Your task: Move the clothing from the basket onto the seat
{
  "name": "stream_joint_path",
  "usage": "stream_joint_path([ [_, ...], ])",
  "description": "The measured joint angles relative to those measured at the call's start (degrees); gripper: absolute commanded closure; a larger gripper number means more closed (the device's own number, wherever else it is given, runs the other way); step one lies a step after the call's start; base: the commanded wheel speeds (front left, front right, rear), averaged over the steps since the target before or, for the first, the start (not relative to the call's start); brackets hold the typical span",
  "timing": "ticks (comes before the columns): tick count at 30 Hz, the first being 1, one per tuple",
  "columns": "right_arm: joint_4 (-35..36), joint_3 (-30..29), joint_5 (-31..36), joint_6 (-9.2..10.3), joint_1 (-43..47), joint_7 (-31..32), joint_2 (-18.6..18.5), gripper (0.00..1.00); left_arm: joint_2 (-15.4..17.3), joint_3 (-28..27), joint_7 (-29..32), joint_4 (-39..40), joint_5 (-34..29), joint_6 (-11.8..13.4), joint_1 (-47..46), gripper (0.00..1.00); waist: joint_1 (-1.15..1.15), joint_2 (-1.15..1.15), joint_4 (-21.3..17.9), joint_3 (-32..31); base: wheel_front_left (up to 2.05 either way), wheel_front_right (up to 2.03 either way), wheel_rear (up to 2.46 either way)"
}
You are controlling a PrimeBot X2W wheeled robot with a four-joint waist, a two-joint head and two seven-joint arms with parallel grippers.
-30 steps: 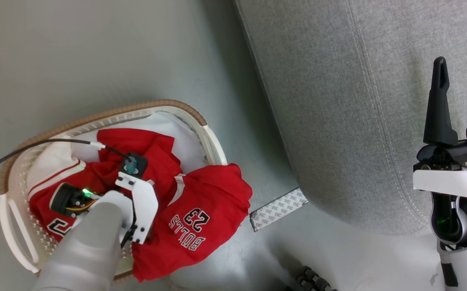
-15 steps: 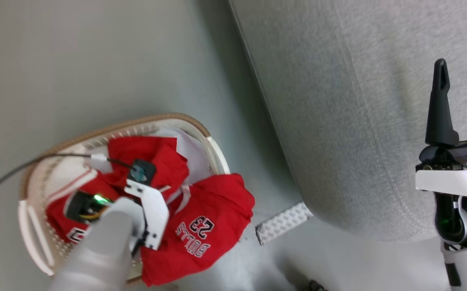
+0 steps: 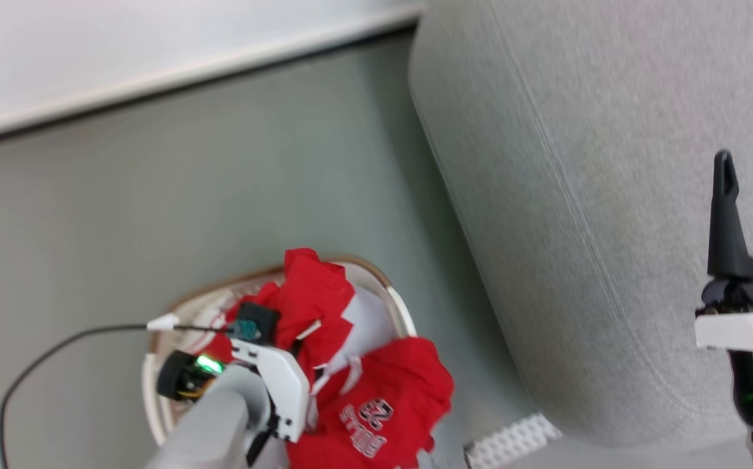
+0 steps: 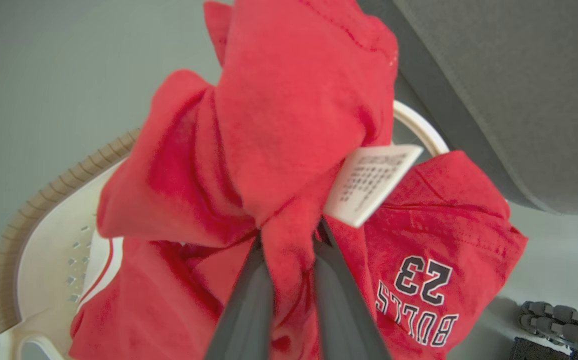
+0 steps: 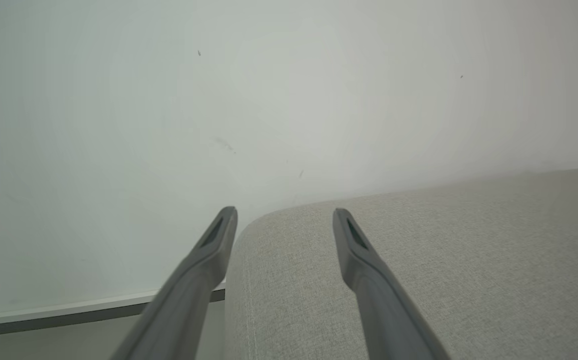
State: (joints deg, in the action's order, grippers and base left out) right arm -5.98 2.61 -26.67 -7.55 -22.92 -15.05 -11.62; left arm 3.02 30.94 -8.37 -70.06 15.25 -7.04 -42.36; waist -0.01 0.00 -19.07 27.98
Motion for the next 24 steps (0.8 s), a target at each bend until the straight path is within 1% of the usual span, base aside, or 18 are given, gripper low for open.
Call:
stream_joint_path([
  [9, -1.40, 1.18, -0.01, 0.00, 4.44, 0.00, -1.64, 0.00, -0.22, 6.10, -3.31, 10.35, 10.80, -0.47, 5.86, 1.00, -0.01, 0.00, 5.11, -9.97, 0.00, 0.00, 0.00],
  [12, -1.80, 1.74, -0.03, 0.00, 5.62, -0.01, -2.04, 0.00, -0.19, 7.44, -4.33, 12.63, 13.17, -0.47, 6.62, 1.00, -0.01, 0.00, 6.68, -12.90, 0.00, 0.00, 0.00],
  [15, -2.38, 2.72, -0.25, 0.00, 7.08, -0.01, -2.47, 0.00, -0.22, 8.77, -5.22, 14.73, 14.02, -0.40, 6.93, 1.00, -0.01, 0.00, 8.13, -15.55, 0.00, 0.00, 0.00],
  [18, -2.88, 3.68, -0.47, 0.00, 8.79, -0.01, -2.58, 0.00, -0.20, 9.03, -5.97, 17.04, 14.73, 0.32, 7.16, 1.00, -0.01, 0.00, 9.36, -17.94, 0.00, 0.00, 0.00],
  [24, -3.60, 5.37, -0.77, 0.00, 11.26, -0.01, -2.34, 0.00, -0.10, 7.37, -6.56, 22.87, 14.93, 1.54, 6.99, 1.00, 0.00, 0.00, 10.67, -22.08, 0.00, 0.00, 0.00],
])
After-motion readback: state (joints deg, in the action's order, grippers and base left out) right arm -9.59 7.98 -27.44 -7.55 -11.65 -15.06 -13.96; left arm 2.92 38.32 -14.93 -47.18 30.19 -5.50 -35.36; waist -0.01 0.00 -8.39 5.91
